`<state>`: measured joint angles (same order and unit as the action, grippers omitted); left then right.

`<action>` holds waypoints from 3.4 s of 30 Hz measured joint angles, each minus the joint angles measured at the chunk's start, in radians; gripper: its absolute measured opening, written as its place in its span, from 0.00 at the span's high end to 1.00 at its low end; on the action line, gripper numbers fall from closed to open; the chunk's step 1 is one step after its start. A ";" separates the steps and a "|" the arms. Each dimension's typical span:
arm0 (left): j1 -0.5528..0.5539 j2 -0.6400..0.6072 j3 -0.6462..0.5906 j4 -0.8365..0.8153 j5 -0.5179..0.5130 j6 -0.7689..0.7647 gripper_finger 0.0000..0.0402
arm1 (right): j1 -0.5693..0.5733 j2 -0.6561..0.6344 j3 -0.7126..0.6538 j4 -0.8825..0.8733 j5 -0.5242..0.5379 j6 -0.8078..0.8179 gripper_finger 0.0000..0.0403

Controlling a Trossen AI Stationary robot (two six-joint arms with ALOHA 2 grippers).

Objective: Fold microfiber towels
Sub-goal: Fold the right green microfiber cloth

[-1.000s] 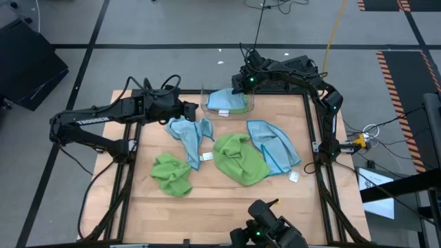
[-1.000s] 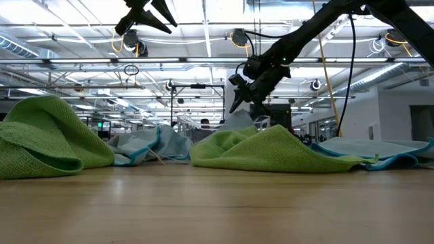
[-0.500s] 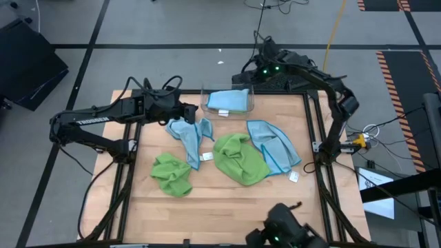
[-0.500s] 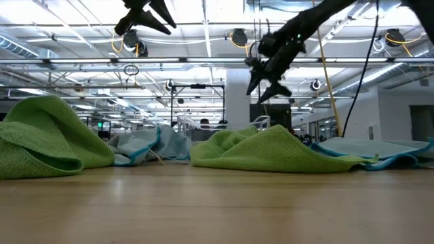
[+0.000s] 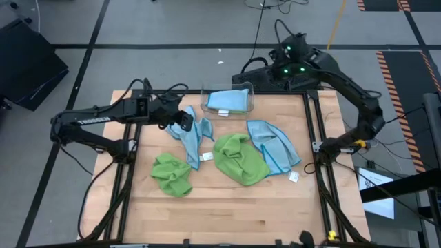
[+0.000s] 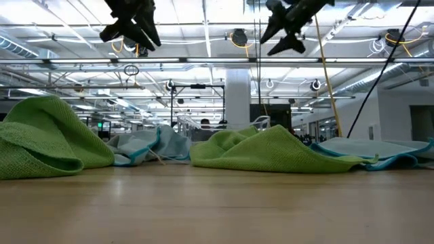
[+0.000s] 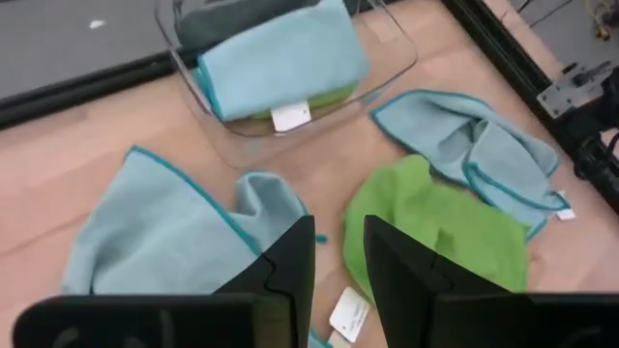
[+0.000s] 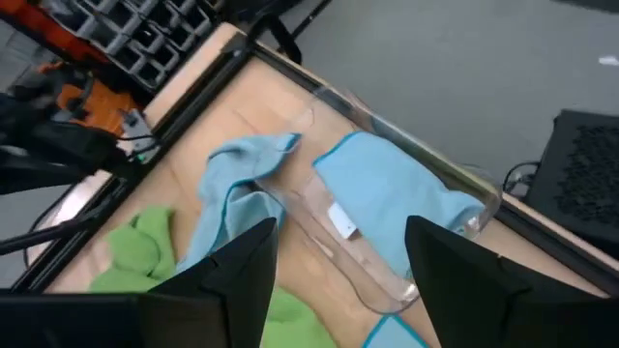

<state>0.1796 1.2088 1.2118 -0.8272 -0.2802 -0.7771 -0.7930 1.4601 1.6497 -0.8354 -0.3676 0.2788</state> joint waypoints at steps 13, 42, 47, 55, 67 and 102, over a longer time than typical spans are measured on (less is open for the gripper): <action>-0.035 0.209 -0.001 0.067 0.283 -0.116 0.76 | 0.042 -0.203 -0.047 -0.205 0.000 -0.070 0.45; -0.280 0.874 0.568 0.292 0.366 -0.115 0.35 | 0.049 -0.635 -0.483 -0.193 -0.187 -0.029 0.45; -0.287 0.946 0.622 0.253 0.324 -0.124 0.31 | 0.049 -0.651 -0.483 -0.188 -0.192 -0.020 0.45; -0.279 1.038 0.624 0.227 0.336 -0.099 0.29 | 0.049 -0.694 -0.483 -0.197 -0.270 0.054 0.45; -0.274 1.124 0.626 0.195 0.332 -0.156 0.83 | 0.049 -0.742 -0.483 -0.191 -0.263 0.075 0.45; -0.405 0.695 0.624 0.043 0.132 -0.083 1.00 | 0.130 -0.746 -0.483 -0.084 -0.232 0.138 0.45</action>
<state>-0.2258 1.9040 1.8362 -0.7847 -0.1478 -0.8601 -0.6630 0.7140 1.1667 -0.9192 -0.5998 0.4165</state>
